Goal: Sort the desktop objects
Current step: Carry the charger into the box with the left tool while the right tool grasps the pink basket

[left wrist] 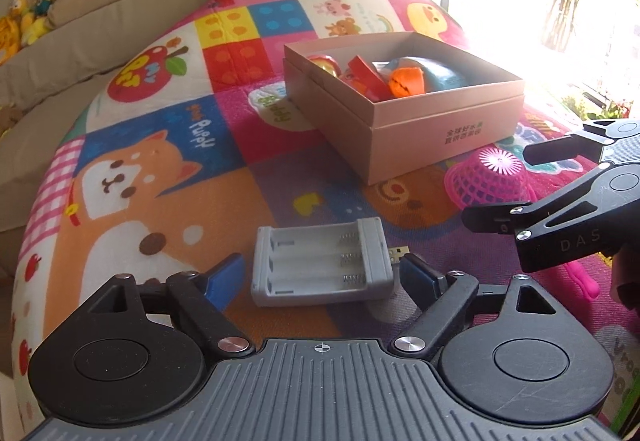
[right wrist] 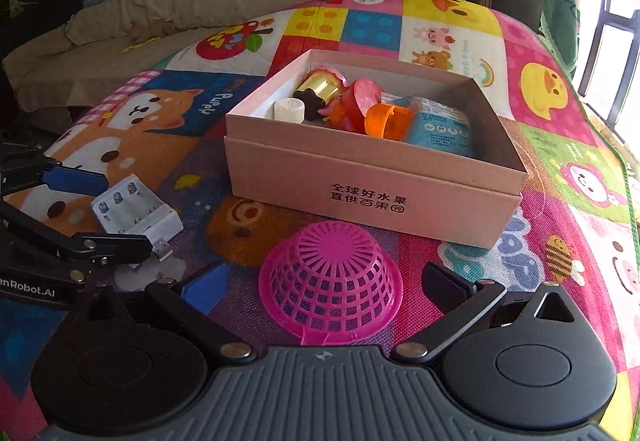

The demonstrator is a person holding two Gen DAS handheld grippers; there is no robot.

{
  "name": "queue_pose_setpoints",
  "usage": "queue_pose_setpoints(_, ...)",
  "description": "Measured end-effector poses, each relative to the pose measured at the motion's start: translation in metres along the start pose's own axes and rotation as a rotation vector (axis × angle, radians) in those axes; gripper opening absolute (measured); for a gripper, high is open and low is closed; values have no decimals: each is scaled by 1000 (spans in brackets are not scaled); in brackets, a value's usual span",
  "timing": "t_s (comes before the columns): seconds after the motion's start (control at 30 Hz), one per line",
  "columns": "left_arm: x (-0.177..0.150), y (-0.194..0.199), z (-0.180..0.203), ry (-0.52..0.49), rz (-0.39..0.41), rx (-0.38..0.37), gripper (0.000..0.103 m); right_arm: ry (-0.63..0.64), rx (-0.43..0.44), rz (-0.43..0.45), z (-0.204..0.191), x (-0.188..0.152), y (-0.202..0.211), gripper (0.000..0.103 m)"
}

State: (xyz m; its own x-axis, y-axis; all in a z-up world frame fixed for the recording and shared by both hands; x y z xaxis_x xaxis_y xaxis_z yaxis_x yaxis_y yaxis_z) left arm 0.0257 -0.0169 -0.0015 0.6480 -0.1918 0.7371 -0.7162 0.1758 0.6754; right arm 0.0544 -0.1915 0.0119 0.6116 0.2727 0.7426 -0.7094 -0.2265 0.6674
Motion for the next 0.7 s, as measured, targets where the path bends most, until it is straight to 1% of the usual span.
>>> queue_pose_setpoints(0.03,0,-1,0,4,0,1,89,-13,2,-6,2,0,-2,102)
queue_pose_setpoints(0.07,1,-3,-1,11,1,3,89,-27,10,-16,3,0,-3,96)
queue_pose_setpoints(0.1,3,-5,-1,18,0,6,89,-40,21,-30,5,-1,-5,88)
queue_pose_setpoints(0.13,4,-7,-1,23,1,7,89,-52,31,-44,7,-2,-7,84)
queue_pose_setpoints(0.23,6,-10,0,25,2,9,84,-69,24,-37,10,-3,-4,84)
queue_pose_setpoints(0.37,5,-9,5,5,2,22,85,-49,23,-19,12,-6,11,84)
queue_pose_setpoints(0.5,2,3,15,-21,4,14,84,-36,18,1,18,-12,34,84)
queue_pose_setpoints(0.6,10,19,24,-32,45,-23,83,-40,-7,46,27,-10,59,84)
queue_pose_setpoints(0.7,35,35,29,-54,132,-37,83,-47,-58,142,42,10,92,84)
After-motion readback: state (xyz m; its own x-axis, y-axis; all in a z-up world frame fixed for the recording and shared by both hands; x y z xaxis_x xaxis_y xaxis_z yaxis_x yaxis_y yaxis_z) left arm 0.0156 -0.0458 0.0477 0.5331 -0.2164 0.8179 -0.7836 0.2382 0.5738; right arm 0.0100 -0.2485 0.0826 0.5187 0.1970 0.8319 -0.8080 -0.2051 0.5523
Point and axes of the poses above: each gripper's, at about its wrist camera, not at the fingertips, and y roughly against the way its jaws point, z to its right, x to its top, the point moved 3 cm from there along -y, roughly the way its jaws point, and after that the axes turned 2 degrees about -x, right-handed, at the moved point
